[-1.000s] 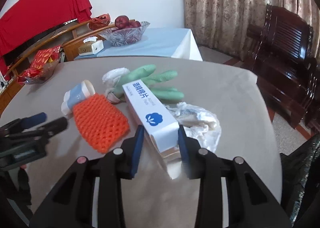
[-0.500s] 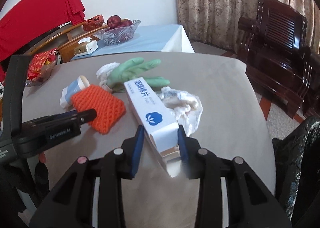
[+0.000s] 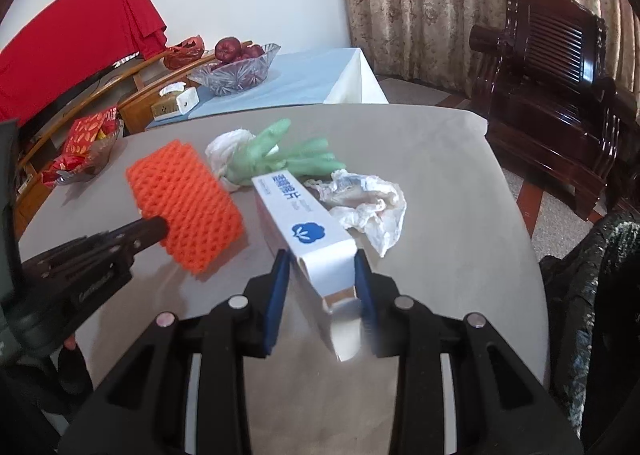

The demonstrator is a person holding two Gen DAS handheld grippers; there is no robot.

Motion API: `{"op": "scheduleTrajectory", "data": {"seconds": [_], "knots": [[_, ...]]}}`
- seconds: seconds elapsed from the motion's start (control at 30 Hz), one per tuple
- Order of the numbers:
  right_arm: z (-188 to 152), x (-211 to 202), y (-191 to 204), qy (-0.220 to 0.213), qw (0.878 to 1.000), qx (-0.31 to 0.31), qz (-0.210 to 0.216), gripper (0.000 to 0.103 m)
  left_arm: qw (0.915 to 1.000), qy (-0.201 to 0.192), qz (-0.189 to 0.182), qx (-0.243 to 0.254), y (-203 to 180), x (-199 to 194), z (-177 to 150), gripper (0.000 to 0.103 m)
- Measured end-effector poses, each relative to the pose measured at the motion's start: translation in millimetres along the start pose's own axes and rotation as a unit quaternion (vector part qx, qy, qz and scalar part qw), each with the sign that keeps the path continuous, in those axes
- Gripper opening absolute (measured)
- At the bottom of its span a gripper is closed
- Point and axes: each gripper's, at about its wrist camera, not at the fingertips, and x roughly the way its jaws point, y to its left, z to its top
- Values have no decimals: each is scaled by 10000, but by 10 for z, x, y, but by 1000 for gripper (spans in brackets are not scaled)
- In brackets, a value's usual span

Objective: Collect trash
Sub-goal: 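Grasp the orange foam net with the left tool while the right tool grasps the white box, then carry the orange net and white box over the bin and open both tools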

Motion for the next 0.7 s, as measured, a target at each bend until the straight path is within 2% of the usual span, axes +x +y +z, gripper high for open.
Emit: {"op": "scheduleTrajectory", "data": {"seconds": [0.3,0.7], "knots": [[-41,-448,-3,-86,9999,47,-84,30,9996,-89,23,277,-127,-448,-140,10],[-88,-1139,-173,-477,9984,146,-266,30,9976,-223,-280,586,-525,-877,-268,10]]}}
